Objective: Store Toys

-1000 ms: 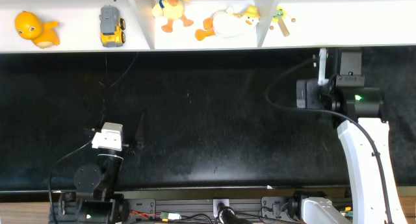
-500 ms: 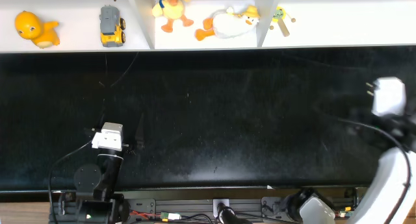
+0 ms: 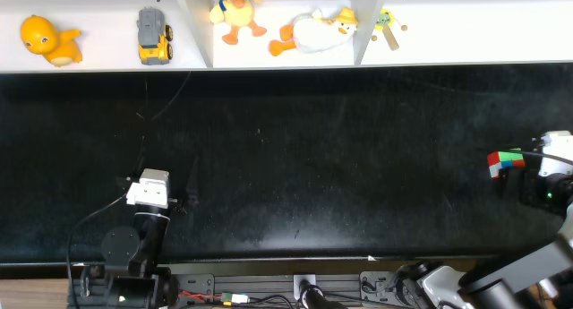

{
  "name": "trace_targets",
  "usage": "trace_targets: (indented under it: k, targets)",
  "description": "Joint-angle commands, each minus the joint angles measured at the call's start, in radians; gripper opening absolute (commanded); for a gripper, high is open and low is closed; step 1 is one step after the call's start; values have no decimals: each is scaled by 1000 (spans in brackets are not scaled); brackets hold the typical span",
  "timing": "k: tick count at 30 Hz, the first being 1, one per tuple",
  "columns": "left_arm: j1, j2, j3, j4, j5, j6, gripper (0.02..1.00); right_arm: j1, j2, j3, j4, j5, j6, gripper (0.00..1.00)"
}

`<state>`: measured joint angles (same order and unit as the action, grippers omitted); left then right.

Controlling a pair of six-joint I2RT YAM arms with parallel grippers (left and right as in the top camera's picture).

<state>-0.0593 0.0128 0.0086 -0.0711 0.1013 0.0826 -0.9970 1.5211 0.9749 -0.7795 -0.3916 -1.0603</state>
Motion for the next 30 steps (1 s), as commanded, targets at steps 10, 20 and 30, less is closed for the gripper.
trace_targets:
  k: [10,20,30]
  targets:
    - [-3,-10,0,-6,-1,15,998,92,122,-2,78,-33,41,996]
    - [-3,-10,0,-6,-1,15,998,127,140,-2,99,10,82,818]
    - [-3,-10,0,-6,-1,15,998,127,124,-2,100,70,119,448]
